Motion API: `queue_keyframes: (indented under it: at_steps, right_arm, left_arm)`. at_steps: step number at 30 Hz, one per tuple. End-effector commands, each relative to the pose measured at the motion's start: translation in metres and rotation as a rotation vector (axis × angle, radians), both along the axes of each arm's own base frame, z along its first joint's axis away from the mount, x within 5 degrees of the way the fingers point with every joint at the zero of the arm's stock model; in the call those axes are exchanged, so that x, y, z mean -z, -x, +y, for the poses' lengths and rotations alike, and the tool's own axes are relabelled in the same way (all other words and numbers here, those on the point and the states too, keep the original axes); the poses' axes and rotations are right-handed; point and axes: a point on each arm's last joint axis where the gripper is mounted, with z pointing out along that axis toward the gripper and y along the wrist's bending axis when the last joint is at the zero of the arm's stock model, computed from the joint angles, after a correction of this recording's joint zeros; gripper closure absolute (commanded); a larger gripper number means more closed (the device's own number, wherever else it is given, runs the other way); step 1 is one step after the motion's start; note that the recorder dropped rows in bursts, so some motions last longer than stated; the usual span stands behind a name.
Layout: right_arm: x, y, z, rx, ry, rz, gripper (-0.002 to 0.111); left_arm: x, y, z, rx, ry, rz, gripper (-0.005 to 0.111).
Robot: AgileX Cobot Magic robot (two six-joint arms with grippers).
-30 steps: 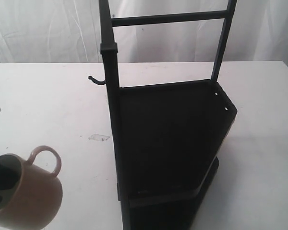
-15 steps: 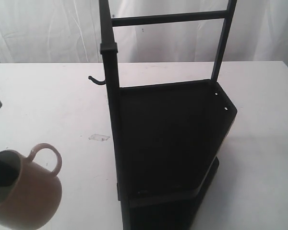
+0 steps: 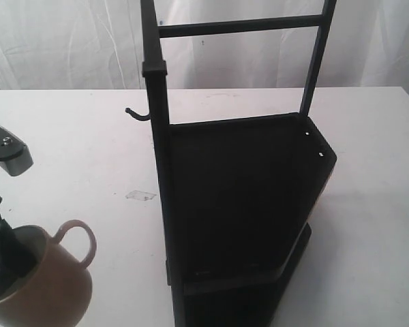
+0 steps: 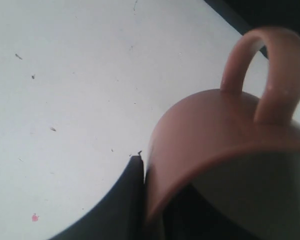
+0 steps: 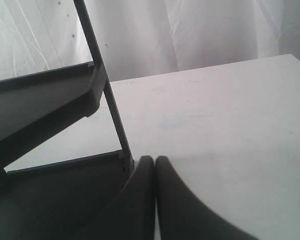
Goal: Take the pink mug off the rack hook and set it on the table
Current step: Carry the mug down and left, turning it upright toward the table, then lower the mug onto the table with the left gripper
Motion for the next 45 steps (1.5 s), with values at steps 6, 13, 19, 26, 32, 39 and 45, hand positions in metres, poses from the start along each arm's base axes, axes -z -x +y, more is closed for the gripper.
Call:
queue_keyframes:
  at_steps: [6, 13, 19, 26, 32, 39, 45]
  right_arm:
    - [0.0, 0.0, 0.0, 0.0, 0.004, -0.01, 0.108]
    - [0.0, 0.0, 0.0, 0.0, 0.004, -0.01, 0.108]
    - [0.0, 0.0, 0.0, 0.0, 0.004, -0.01, 0.108]
    - [0.0, 0.0, 0.0, 0.0, 0.004, -0.01, 0.108]
    - [0.0, 0.0, 0.0, 0.0, 0.004, -0.01, 0.108]
    - [0.0, 0.0, 0.0, 0.0, 0.004, -0.01, 0.108]
    - [0.0, 0.0, 0.0, 0.0, 0.004, -0.01, 0.108]
  left_arm:
    - [0.006, -0.006, -0.003, 0.006, 0.007, 0.052, 0.107]
    - [0.018, -0.018, -0.004, 0.012, -0.019, 0.055, 0.107]
    - [0.028, -0.03, 0.0, -0.029, -0.078, 0.042, 0.107]
    - [0.036, -0.036, 0.004, -0.067, -0.133, 0.065, 0.107]
    - [0.041, -0.04, 0.005, -0.083, -0.146, 0.063, 0.107]
    - [0.047, -0.047, 0.01, -0.154, -0.202, 0.055, 0.107]
    - [0.055, -0.051, 0.009, -0.153, -0.21, 0.082, 0.107]
